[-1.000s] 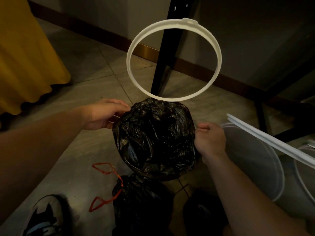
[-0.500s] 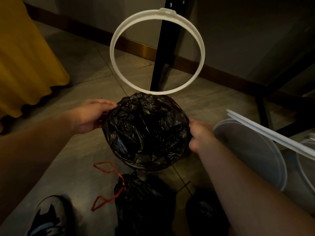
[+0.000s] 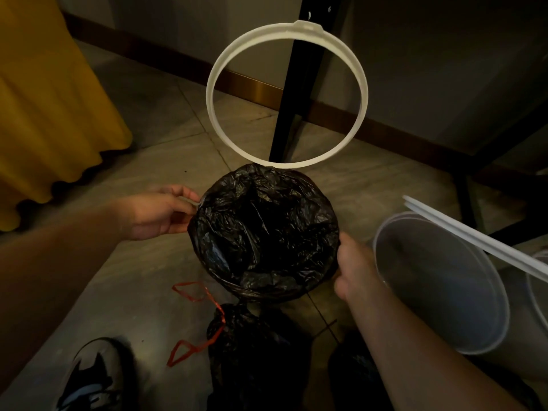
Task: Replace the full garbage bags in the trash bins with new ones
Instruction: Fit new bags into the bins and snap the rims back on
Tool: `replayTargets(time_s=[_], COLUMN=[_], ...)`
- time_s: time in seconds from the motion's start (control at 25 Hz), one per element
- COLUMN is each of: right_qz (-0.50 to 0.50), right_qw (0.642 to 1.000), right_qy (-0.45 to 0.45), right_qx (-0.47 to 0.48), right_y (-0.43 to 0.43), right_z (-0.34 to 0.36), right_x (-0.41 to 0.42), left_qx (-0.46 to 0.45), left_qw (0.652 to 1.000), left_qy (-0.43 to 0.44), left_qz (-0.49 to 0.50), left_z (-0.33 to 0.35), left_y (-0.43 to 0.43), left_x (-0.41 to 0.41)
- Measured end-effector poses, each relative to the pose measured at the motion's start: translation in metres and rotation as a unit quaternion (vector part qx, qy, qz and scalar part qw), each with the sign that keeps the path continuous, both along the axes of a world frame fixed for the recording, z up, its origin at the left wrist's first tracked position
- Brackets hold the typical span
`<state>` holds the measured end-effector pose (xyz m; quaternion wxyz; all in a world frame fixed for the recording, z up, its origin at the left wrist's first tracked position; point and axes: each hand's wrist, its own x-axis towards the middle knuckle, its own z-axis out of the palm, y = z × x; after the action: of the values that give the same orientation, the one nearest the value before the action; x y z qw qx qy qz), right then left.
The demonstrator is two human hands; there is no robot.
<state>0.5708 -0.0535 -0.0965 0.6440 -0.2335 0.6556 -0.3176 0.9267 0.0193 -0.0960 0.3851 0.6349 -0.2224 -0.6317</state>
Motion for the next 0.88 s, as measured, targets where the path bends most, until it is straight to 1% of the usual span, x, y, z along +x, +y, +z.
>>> replayTargets(time_s=[0.08,0.16,0.24,0.32,0.44,0.48,0.52,0.56,0.6,0.64,0.68,0.72,0.76,0.8,0.84,0.88], right_qz=[0.004,0.004,-0.008,-0.03,-0.047,-0.053,-0.058,-0.054,-0.04,-0.018,0.006,0.027,0.049,0.08,0.124,0.174], right_qw=[0.999,0.998,0.998,0.999,0.998,0.998,0.997,0.992,0.976,0.947,0.91,0.87,0.824,0.781,0.747,0.721], right_qy=[0.007,0.001,-0.006,-0.004,0.015,0.019,0.037,0.073,0.118,0.149,0.169,0.197,0.235,0.278,0.314,0.341], right_qx=[0.035,0.057,0.056,0.042,0.026,0.013,-0.021,-0.084,-0.177,-0.283,-0.378,-0.452,-0.513,-0.553,-0.573,-0.577], right_y=[-0.002,-0.001,0.003,0.012,0.026,0.03,0.032,0.032,0.03,0.026,0.018,0.006,-0.01,-0.027,-0.042,-0.054], right_z=[0.0,-0.001,-0.004,-0.001,0.022,0.035,0.049,0.066,0.087,0.11,0.134,0.155,0.174,0.187,0.197,0.203], right_x=[0.001,0.0,-0.002,-0.002,0.003,0.006,0.009,0.012,0.015,0.019,0.023,0.026,0.029,0.033,0.038,0.044], left_qx=[0.008,0.011,0.011,0.015,0.022,0.018,0.015,0.013,0.014,0.015,0.015,0.012,0.011,0.012,0.013,0.013], left_qw=[0.999,0.998,0.997,0.996,0.991,0.991,0.992,0.994,0.997,0.998,0.999,1.0,1.0,1.0,1.0,1.0], left_qy=[-0.041,-0.064,-0.073,-0.086,-0.126,-0.133,-0.127,-0.103,-0.07,-0.04,-0.023,-0.017,-0.014,-0.013,-0.009,-0.003], left_qz=[-0.002,0.007,0.005,-0.019,-0.037,-0.021,0.003,0.027,0.04,0.04,0.029,0.014,0.002,-0.001,0.003,0.013], left_z=[-0.005,-0.009,-0.01,-0.011,-0.013,-0.011,-0.009,-0.006,-0.003,0.0,0.003,0.004,0.004,0.002,0.002,0.001], left_y=[0.0,-0.001,-0.004,-0.006,-0.007,-0.008,-0.009,-0.011,-0.012,-0.013,-0.013,-0.012,-0.012,-0.012,-0.012,-0.012], left_x=[-0.005,-0.01,-0.01,-0.01,-0.014,-0.015,-0.016,-0.016,-0.015,-0.014,-0.014,-0.014,-0.016,-0.018,-0.02,-0.022])
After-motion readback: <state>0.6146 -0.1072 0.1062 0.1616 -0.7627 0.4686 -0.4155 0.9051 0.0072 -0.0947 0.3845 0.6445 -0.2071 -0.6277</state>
